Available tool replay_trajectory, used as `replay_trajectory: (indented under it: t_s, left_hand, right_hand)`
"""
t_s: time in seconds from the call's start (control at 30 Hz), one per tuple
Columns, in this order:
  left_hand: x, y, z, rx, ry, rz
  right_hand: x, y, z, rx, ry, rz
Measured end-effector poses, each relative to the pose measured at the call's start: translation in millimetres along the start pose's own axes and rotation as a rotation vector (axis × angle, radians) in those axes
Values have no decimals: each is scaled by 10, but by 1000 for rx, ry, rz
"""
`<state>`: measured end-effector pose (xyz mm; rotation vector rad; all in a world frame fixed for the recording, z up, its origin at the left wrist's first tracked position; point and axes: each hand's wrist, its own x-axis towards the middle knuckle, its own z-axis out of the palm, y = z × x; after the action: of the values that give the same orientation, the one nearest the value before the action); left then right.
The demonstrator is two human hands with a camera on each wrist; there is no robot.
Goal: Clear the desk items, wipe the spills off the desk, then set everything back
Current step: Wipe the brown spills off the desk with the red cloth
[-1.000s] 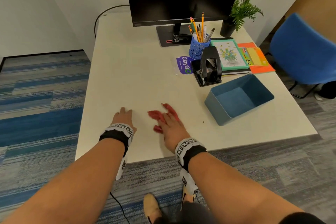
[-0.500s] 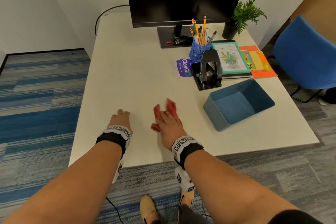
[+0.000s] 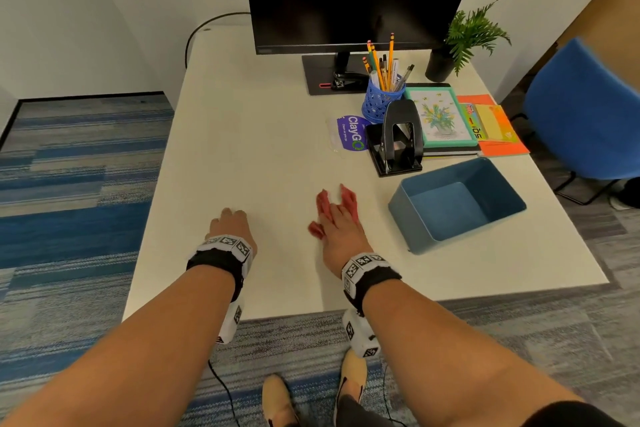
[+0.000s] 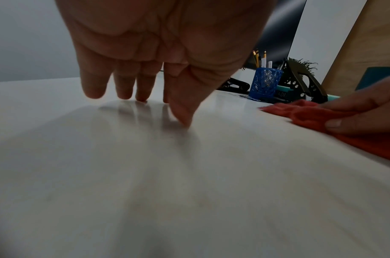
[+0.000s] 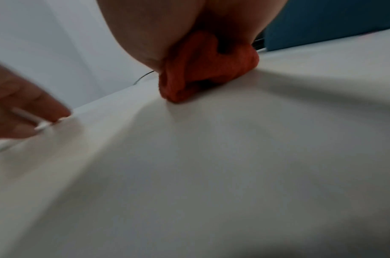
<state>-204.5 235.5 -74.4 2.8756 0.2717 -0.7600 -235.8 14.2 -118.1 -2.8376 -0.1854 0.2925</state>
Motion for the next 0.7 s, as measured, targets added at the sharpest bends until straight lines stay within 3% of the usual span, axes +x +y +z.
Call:
replay_trajectory:
  t_s: [0.17,0.3,0.37,0.5,0.53,0.6,0.67,0.7]
  left_hand:
    - [54,81,1,-44,55,10]
    - [136,126,-20,10,18,21]
    - [178,147,-27,43,3,18]
    - [281,202,-65,53,-27,27]
    - [297,214,-75,52,-37,27]
    - [320,241,-86,55,-39,24]
    - [322,254,-82,64,-27,14]
    - [327,261,-75,62,-29,6]
  right_hand:
    - [80,526,-223,-10,70,378]
    - [248,473,-480,17,14,638]
    - [333,315,-464,8,-6,584]
    - [317,244,-247,-1,-39,164]
    - [322,298,-250,-1,-23,149]
    - [383,378,-307,-30,42,259]
    - [456,345,-390,-59,21,417]
    - [491,308,-410,-68,-10,427]
